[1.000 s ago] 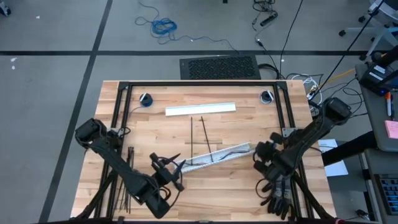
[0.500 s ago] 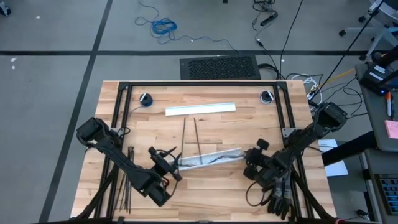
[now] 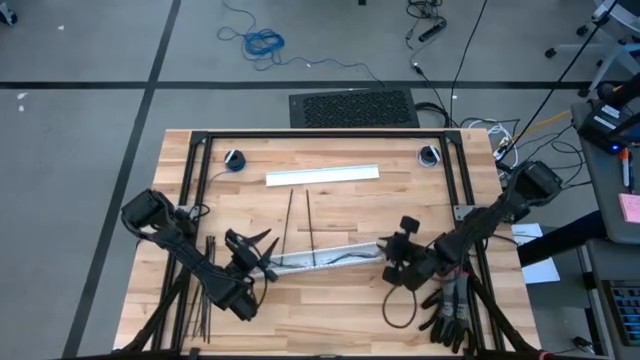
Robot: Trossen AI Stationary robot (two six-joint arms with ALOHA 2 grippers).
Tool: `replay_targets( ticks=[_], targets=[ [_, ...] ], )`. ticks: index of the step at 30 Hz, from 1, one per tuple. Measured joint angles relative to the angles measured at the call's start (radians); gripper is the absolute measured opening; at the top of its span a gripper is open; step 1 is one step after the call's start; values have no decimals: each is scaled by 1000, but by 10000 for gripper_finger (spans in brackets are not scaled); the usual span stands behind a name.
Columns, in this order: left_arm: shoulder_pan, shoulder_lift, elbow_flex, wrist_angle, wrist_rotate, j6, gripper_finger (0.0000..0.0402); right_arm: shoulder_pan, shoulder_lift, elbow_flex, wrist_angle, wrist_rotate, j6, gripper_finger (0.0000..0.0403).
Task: Ziptie cables
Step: Close the white cable duct
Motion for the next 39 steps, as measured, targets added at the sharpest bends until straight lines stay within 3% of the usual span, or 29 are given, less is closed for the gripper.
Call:
replay_targets(
  ticks=[4, 8, 10, 12, 14, 17, 20, 23, 28, 35, 39],
  targets=[
    [19, -40, 30, -123, -2, 21, 145, -98, -59, 76, -22, 12, -206, 80],
    [96, -101, 2, -188, 81, 4, 145, -268, -91, 142, -16, -100, -479, 80],
    [138, -114, -18, -182, 82, 8, 145, -396, -93, 167, -8, -199, -605, 80],
    [172, -117, -30, -181, 80, 26, 145, -539, -82, 185, 18, -370, -710, 80],
    [198, -114, -40, -164, 81, 111, 145, -677, -68, 199, 50, -570, -804, 80],
    [234, -115, -51, -93, 107, 271, 145, -861, -44, 240, 53, -775, -915, 80],
    [288, -115, -51, -74, 147, 364, 145, -1006, 0, 312, 2, -864, -1011, 80],
    [349, -115, -52, -33, 152, 457, 145, -1109, 85, 398, -63, -870, -1077, 80],
    [480, -128, -52, 180, 226, 744, 145, -1187, 284, 529, -149, -907, -1135, 80],
    [620, -114, -59, 873, 712, 1510, 145, -1208, 451, 652, -213, -931, -1181, 80],
    [652, -115, -60, 1049, 760, 1724, 145, -1209, 471, 670, -223, -1011, -1202, 80]
  ],
)
